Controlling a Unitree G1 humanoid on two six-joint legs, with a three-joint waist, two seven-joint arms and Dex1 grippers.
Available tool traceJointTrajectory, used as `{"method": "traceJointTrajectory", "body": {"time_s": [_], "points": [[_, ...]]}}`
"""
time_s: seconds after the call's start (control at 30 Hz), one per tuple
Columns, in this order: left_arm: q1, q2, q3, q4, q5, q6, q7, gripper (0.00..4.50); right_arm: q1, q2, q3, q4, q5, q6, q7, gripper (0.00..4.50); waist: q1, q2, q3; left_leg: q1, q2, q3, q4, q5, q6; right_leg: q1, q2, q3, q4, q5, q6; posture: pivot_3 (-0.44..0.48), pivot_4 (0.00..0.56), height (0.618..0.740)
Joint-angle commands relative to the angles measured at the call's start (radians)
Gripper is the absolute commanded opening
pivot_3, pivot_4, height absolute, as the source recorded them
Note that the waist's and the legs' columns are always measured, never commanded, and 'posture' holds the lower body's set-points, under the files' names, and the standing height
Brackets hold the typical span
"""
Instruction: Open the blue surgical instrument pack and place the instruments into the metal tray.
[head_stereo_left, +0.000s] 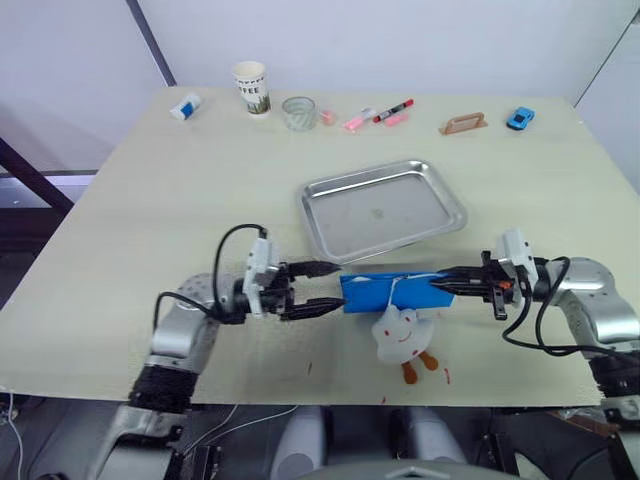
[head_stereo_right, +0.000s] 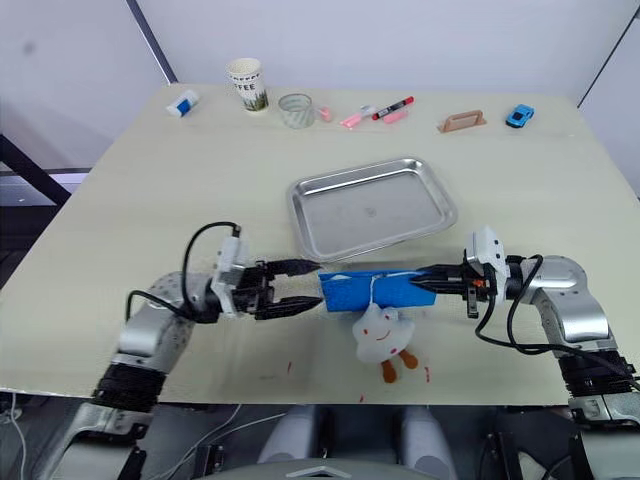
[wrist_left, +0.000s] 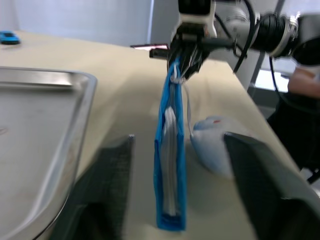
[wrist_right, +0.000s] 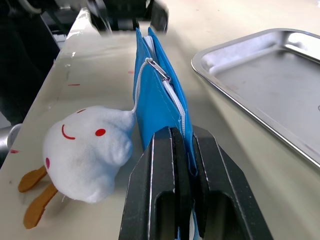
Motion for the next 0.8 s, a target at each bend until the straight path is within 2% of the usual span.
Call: {"method": "traceJointTrajectory", "body": {"time_s": [0.03,0.17,0.27,0.53,0.8], "points": [[0.005,0.052,0.054,-0.143,-0.120,0.150,0.016,3.68,-0.013,-0.020,-0.025,-0.002,-0.001,-0.016,0.004,0.00,0.000,0.000,0.000,0.000,0.000,0.000,0.000,0.000,0.000,0.000,0.000,0.000,0.000,0.000,0.000,0.000,0.150,0.740],[0.008,0.090,0.032,-0.236,-0.134,0.225,0.026,3.68,-0.013,-0.026,-0.030,0.006,-0.002,-0.018,0.003,0.00,0.000,0.000,0.000,0.000,0.000,0.000,0.000,0.000,0.000,0.000,0.000,0.000,0.000,0.000,0.000,0.000,0.150,0.740],[0.001,0.076,0.005,-0.284,-0.123,0.248,0.051,3.68,-0.013,-0.029,-0.034,0.010,-0.002,-0.015,0.000,0.00,0.000,0.000,0.000,0.000,-0.001,0.000,0.000,0.000,0.000,0.000,0.000,0.000,0.000,0.000,0.000,0.000,0.150,0.740],[-0.007,0.064,-0.155,-0.326,0.096,0.164,0.107,3.68,0.001,-0.041,-0.031,-0.009,0.004,-0.003,-0.005,0.00,0.000,0.001,0.000,0.000,-0.001,0.001,0.000,0.000,0.000,0.000,0.000,0.001,0.000,0.000,0.000,0.000,0.150,0.740],[-0.086,0.039,-0.267,-0.205,0.218,0.035,0.020,3.68,0.001,-0.050,-0.031,-0.014,0.010,0.010,-0.004,0.00,0.000,0.001,0.001,0.000,-0.001,0.002,0.000,0.000,0.000,0.000,0.000,0.001,0.000,0.000,0.000,0.000,0.150,0.740]]}}
